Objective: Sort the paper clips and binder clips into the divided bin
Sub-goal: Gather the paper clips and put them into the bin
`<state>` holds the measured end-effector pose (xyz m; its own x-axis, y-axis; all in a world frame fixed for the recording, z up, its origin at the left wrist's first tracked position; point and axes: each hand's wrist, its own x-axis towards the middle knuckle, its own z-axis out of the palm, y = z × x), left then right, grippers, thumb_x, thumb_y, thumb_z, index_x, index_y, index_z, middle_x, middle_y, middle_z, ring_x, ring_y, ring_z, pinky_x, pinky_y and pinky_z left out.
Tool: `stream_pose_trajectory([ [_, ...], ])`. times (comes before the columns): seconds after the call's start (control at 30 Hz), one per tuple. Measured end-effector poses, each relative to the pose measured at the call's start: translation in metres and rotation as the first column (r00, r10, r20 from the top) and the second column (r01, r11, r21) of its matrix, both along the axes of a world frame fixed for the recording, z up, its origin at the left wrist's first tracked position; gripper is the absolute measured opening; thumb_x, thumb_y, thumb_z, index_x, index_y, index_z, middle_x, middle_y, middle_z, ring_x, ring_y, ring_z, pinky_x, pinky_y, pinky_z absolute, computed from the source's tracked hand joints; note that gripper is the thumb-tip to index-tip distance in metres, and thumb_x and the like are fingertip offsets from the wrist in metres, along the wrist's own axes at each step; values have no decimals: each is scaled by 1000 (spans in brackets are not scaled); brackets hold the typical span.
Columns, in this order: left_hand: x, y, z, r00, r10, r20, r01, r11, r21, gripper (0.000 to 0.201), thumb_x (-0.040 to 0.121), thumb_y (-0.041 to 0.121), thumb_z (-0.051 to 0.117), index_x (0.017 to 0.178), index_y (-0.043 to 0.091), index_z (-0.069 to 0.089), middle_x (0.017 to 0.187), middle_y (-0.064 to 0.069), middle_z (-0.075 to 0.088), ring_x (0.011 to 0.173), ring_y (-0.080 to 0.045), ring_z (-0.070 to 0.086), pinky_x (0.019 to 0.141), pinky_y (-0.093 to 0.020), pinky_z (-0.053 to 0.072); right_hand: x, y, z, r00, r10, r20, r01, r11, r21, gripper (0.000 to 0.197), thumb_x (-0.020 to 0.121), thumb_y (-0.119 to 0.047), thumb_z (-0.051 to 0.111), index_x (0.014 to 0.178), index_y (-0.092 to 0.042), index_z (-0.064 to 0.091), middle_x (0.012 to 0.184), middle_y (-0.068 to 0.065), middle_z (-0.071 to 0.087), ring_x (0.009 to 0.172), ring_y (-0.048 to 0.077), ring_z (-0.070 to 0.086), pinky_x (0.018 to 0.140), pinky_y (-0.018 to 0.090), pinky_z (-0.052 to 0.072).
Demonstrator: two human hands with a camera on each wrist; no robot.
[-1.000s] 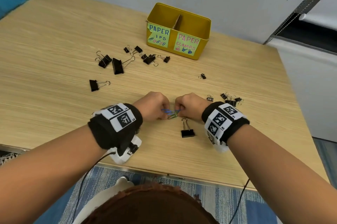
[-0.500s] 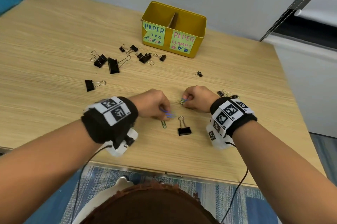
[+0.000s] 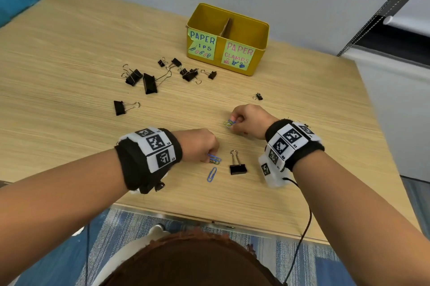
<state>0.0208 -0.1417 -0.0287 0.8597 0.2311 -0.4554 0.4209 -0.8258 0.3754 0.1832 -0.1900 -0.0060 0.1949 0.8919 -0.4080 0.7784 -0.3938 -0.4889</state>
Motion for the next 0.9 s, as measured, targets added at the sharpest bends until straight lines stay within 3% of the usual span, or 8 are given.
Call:
stream_pose_trajectory([
  [0.1,1,-2,-1,998,-43,-49,44,999,14,21,90,14,54,106,1,59,114,-13,57,105,-27,55,83,-29,41,-1,1,0,1000,7,-8,-7,1000,6,12,84,-10,65,89,-16,56,76,0,52,56,5,44,55,15,38],
  [0.2,-2,-1,3,998,-47,-35,47,999,-2,20,90,14,51,105,1,57,114,-14,56,100,-26,54,81,-28,39,0,0,0,1000,-1,-22,1,1000,5,12,84,-10,65,90,-16,57,69,-4,49,56,5,44,56,16,38],
  [0.3,-8,2,11,1000,-8,0,8,998,-55,18,89,15,54,98,1,59,97,-12,58,82,-19,48,72,-27,38,2,-2,0,1000,-6,-25,6,1000,1,11,84,-9,64,90,-15,56,66,-6,49,56,6,46,55,18,40],
  [0.43,-11,-13,14,996,-42,-77,35,996,-82,17,87,18,58,97,5,61,77,2,50,77,-16,46,68,-26,35,2,-3,1,1000,0,-26,0,1000,-10,11,85,-10,64,89,-14,56,65,-6,49,55,7,47,54,17,40],
  [0.77,-15,-30,6,987,160,-10,-161,985,-59,26,79,24,71,97,8,62,89,-2,56,78,-15,50,61,-23,36,-2,-3,2,999,9,-53,-10,1000,-17,10,85,-10,64,90,-14,56,65,-6,50,53,6,48,51,16,40],
  [0.9,-16,-39,2,974,224,22,-224,974,-18,32,76,30,74,95,7,60,89,-5,56,80,-19,52,67,-28,39,-2,-4,1,998,10,-59,-11,1000,-15,11,85,-10,65,90,-14,57,64,-6,50,52,5,48,46,9,41],
])
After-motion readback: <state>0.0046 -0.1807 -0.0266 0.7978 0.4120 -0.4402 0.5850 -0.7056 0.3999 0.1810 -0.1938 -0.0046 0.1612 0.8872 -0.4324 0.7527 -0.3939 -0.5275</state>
